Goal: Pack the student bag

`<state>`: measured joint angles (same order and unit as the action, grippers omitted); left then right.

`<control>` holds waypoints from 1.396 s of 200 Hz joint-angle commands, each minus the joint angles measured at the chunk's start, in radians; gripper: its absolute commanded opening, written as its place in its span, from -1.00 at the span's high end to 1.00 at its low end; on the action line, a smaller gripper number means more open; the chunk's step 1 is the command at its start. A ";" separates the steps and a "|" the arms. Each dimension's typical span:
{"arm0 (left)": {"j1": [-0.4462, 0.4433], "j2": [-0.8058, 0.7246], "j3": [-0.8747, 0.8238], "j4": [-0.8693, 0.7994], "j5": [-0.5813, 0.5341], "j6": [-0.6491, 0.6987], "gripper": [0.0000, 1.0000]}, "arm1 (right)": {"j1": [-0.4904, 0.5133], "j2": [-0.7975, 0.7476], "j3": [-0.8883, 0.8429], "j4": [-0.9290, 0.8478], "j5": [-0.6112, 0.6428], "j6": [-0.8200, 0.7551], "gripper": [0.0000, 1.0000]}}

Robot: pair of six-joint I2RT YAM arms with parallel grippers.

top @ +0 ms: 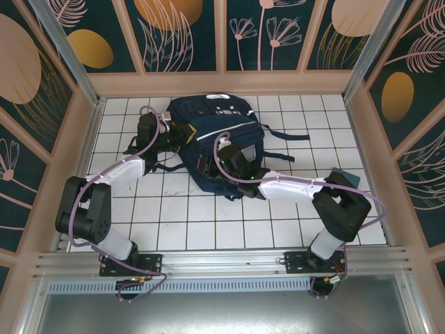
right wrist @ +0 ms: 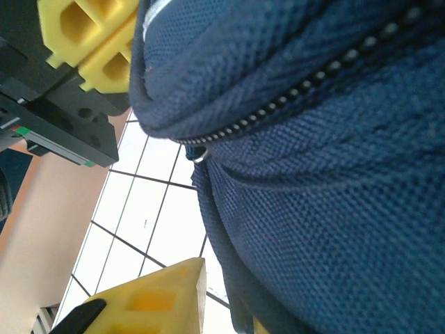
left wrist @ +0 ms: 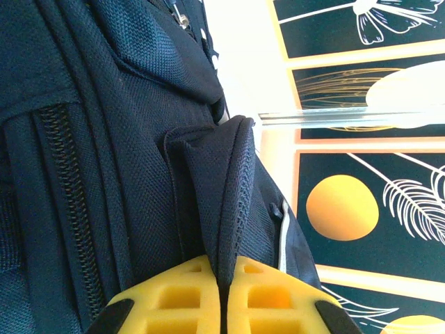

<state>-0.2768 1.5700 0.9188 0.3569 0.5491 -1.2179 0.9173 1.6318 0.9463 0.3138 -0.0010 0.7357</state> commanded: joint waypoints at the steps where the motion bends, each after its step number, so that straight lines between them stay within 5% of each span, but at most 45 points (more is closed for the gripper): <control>1: -0.004 -0.015 0.008 0.156 0.026 0.007 1.00 | -0.006 -0.022 0.001 0.000 0.010 0.009 0.79; 25: -0.004 -0.010 0.011 0.135 0.000 0.035 1.00 | -0.007 -0.053 -0.009 -0.100 0.042 -0.019 1.00; 127: 0.010 0.040 0.022 0.110 -0.053 0.093 1.00 | -0.018 -0.191 -0.109 -0.463 0.192 -0.206 1.00; 231: 0.036 0.016 0.002 0.019 -0.142 0.171 1.00 | -0.200 -0.282 -0.104 -0.668 0.511 -0.282 1.00; 255: 0.047 -0.005 -0.006 -0.007 -0.160 0.192 1.00 | -0.245 -0.265 -0.079 -0.663 0.511 -0.297 1.00; 279: 0.062 -0.049 -0.027 -0.046 -0.183 0.219 1.00 | -0.242 -0.274 -0.054 -0.634 0.382 -0.361 1.00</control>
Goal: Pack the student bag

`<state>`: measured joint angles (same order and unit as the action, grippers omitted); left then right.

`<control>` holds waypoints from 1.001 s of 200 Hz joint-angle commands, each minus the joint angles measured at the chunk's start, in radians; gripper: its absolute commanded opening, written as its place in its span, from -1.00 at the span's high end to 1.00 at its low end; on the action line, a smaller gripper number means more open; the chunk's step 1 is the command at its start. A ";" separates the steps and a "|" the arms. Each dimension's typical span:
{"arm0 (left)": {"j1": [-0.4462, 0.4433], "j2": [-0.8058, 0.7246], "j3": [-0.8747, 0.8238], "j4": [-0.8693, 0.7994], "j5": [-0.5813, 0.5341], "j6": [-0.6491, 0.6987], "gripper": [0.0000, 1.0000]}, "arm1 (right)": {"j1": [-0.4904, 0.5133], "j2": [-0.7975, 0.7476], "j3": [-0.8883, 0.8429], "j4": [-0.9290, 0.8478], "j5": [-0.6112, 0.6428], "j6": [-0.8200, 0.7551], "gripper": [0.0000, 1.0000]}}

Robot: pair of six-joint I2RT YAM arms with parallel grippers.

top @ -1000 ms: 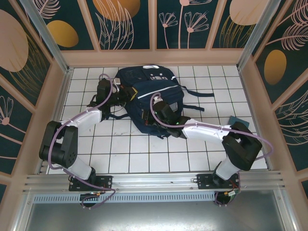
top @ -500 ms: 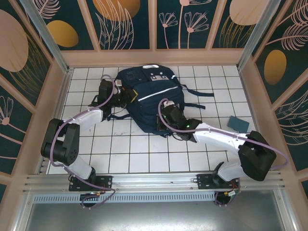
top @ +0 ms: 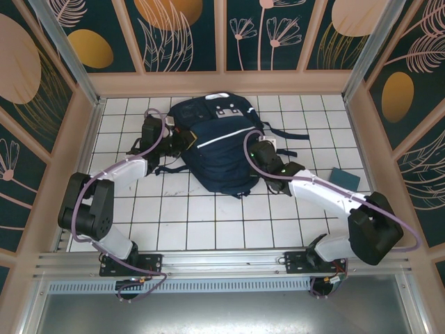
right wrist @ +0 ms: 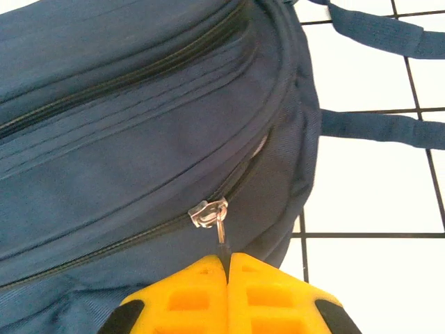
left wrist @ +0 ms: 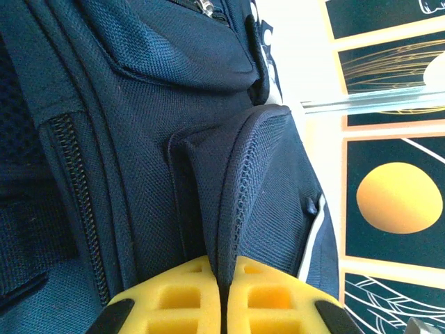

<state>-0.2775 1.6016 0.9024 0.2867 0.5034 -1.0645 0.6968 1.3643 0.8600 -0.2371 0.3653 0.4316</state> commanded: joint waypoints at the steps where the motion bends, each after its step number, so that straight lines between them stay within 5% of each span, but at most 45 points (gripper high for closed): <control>1: 0.064 -0.082 -0.012 0.020 -0.139 0.067 1.00 | -0.021 -0.008 0.032 -0.083 0.005 -0.060 1.00; 29: 0.081 -0.155 -0.034 -0.093 -0.227 0.129 0.99 | 0.030 -0.063 0.026 -0.018 -0.284 -0.113 1.00; 47: 0.089 -0.217 -0.051 -0.176 -0.299 0.164 0.12 | 0.056 -0.080 0.022 0.030 -0.400 -0.102 1.00; 78: 0.087 -0.344 -0.114 -0.283 -0.360 0.166 -0.36 | 0.072 -0.055 0.031 0.100 -0.489 -0.076 1.00; 128: 0.075 -0.460 -0.288 -0.283 -0.189 0.041 -0.24 | 0.096 0.038 0.082 0.181 -0.563 -0.062 1.00; 161: 0.010 -0.518 -0.351 -0.309 -0.218 -0.051 -0.21 | 0.109 0.095 0.104 0.225 -0.581 -0.044 1.00; 200: -0.019 -0.532 -0.417 -0.240 -0.219 -0.152 0.11 | 0.118 0.142 0.115 0.263 -0.593 -0.035 1.00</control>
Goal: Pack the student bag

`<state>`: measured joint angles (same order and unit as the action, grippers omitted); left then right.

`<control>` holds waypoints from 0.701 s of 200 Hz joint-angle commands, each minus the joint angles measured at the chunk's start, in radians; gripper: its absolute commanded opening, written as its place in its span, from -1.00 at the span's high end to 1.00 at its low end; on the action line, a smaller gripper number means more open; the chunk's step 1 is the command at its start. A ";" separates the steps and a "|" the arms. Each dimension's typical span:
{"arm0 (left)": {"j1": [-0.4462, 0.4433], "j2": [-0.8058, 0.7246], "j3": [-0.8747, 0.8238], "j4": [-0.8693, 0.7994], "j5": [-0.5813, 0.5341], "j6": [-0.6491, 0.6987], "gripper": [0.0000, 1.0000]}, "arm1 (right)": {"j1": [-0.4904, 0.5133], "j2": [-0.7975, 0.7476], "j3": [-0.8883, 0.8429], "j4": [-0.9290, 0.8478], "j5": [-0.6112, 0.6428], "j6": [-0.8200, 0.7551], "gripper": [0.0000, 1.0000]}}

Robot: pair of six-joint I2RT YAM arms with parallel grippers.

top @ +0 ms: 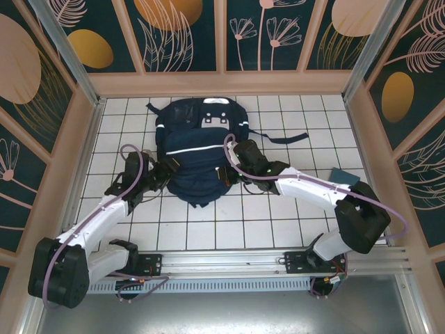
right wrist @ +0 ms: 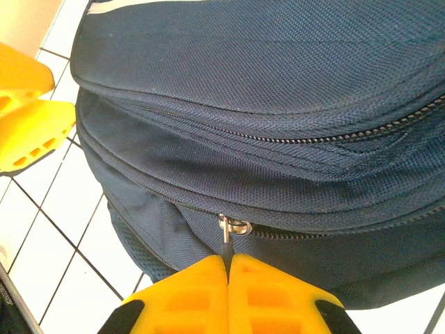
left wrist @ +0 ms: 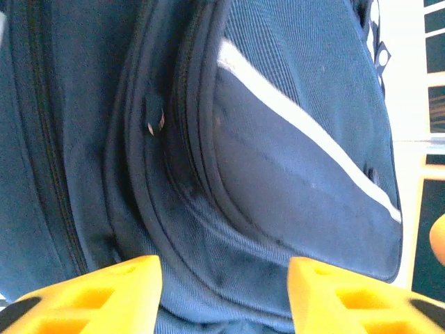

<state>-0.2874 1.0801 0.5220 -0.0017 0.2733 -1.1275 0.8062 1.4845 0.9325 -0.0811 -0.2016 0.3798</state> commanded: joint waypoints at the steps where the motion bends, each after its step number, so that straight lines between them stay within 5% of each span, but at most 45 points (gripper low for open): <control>1: -0.011 -0.010 -0.038 0.051 0.012 -0.091 0.12 | 0.008 0.022 0.043 0.108 -0.026 0.017 1.00; 64: -0.041 0.024 -0.089 0.204 0.051 -0.256 0.05 | 0.021 0.054 0.055 0.123 -0.051 0.019 1.00; 140: -0.046 0.109 -0.105 0.309 0.020 -0.346 0.20 | 0.042 -0.009 0.027 0.053 -0.042 -0.013 1.00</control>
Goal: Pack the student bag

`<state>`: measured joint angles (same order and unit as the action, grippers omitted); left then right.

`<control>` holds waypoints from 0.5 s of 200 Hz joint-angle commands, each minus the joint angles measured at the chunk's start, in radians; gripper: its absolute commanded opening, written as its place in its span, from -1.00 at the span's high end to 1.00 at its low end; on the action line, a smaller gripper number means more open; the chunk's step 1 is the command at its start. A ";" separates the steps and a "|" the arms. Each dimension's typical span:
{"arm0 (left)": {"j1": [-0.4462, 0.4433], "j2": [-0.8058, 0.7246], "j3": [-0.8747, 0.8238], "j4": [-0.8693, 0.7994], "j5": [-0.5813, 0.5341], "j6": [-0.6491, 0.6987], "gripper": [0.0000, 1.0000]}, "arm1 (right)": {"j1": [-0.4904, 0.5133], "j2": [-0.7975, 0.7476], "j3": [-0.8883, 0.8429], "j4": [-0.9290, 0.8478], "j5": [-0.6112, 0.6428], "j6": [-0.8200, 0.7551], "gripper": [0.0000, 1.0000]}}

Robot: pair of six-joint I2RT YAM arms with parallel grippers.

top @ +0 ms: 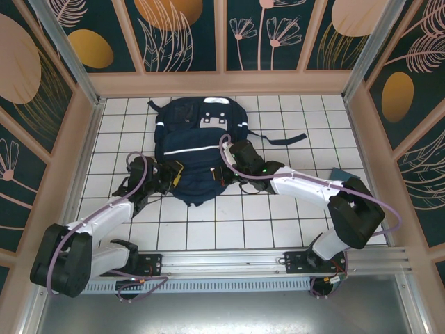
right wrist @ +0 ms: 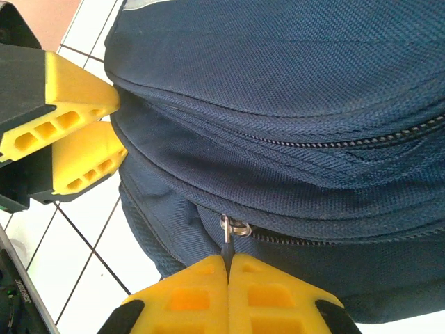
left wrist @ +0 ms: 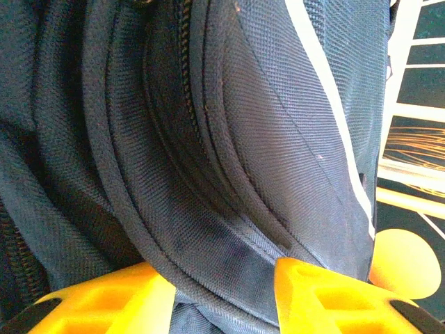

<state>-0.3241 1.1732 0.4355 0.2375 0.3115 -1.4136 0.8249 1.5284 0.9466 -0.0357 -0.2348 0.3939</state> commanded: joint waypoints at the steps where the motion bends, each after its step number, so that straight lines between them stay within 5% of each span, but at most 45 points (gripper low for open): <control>1: -0.009 0.016 -0.019 0.072 -0.019 -0.063 0.21 | 0.023 -0.053 0.012 0.005 -0.007 -0.027 1.00; 48: -0.010 0.017 -0.054 0.067 -0.061 -0.091 0.56 | 0.040 -0.082 -0.004 -0.068 0.064 -0.046 1.00; 85: -0.009 -0.008 -0.077 0.010 -0.115 -0.071 0.98 | 0.035 -0.090 -0.019 -0.183 0.292 -0.084 1.00; 100: -0.009 -0.022 -0.088 -0.012 -0.137 -0.060 1.00 | 0.019 -0.089 -0.025 -0.223 0.380 -0.098 1.00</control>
<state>-0.3393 1.1744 0.3813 0.2844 0.2626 -1.4910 0.8631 1.4849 0.9360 -0.1539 -0.0605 0.3389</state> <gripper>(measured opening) 0.052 0.052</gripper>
